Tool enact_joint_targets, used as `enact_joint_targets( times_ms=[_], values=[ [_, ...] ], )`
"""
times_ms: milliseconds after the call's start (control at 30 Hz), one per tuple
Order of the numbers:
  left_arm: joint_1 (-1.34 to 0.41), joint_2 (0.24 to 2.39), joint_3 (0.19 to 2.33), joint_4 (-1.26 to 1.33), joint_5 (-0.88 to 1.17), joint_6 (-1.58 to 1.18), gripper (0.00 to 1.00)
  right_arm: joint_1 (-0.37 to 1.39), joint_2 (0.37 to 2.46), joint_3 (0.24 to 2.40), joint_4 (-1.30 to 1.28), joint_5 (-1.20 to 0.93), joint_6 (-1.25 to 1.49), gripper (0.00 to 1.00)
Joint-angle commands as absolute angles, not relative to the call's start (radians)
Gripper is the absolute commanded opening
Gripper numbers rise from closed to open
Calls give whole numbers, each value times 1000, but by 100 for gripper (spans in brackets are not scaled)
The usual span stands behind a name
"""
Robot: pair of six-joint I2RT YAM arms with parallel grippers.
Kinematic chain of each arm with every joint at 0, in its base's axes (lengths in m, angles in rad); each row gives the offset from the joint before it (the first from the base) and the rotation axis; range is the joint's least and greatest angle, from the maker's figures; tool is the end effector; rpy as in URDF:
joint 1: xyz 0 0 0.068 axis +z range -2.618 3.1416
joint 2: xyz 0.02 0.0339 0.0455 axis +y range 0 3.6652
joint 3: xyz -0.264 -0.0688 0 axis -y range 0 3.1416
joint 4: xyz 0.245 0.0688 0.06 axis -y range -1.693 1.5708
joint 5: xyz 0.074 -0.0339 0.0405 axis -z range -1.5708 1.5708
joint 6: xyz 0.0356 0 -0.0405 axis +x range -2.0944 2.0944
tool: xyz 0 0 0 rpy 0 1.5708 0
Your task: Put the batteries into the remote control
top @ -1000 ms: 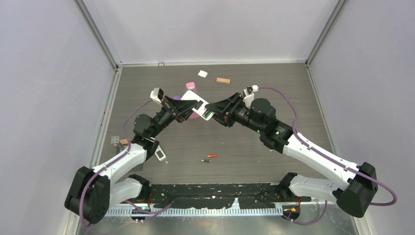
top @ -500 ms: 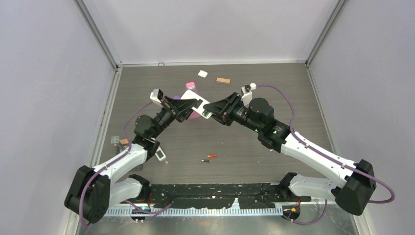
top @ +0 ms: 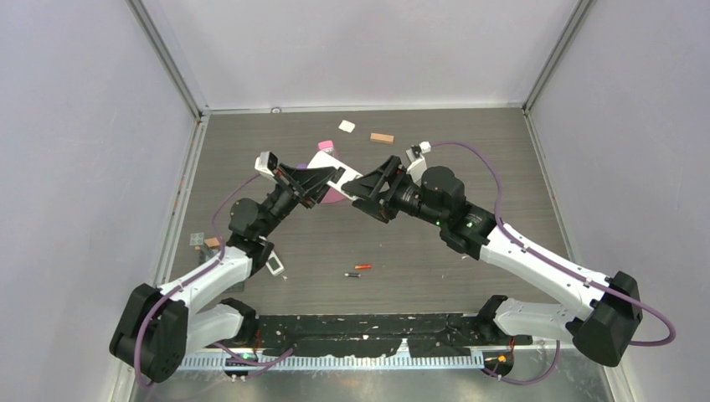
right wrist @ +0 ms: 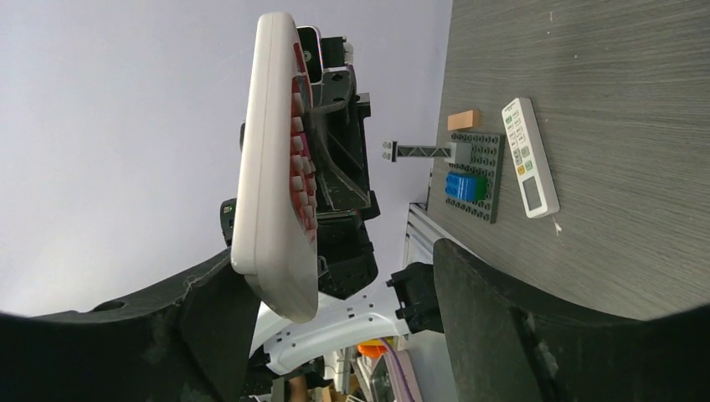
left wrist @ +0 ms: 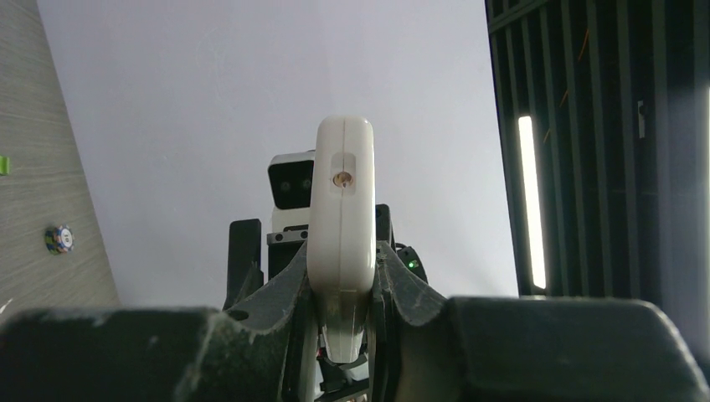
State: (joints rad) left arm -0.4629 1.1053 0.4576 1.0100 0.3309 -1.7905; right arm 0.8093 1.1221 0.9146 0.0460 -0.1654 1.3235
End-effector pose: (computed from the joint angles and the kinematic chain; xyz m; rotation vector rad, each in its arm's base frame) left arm 0.2040 -0.1147 0.2876 -0.6446 1.4187 -2.0897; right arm 0.1788 0.1961 0.3421 0.3834 2.0290 1.6158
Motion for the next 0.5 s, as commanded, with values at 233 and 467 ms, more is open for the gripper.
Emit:
enact_joint_targets(
  times_ms=[233,467],
  values=[
    [-467,1027,438,1033,308,-1729,0,784,1087,968,85,-247,1184,79],
    [-467,1018,459,1004,329,-1714,0,781,1091,954,99,-261,1171,50]
  ],
)
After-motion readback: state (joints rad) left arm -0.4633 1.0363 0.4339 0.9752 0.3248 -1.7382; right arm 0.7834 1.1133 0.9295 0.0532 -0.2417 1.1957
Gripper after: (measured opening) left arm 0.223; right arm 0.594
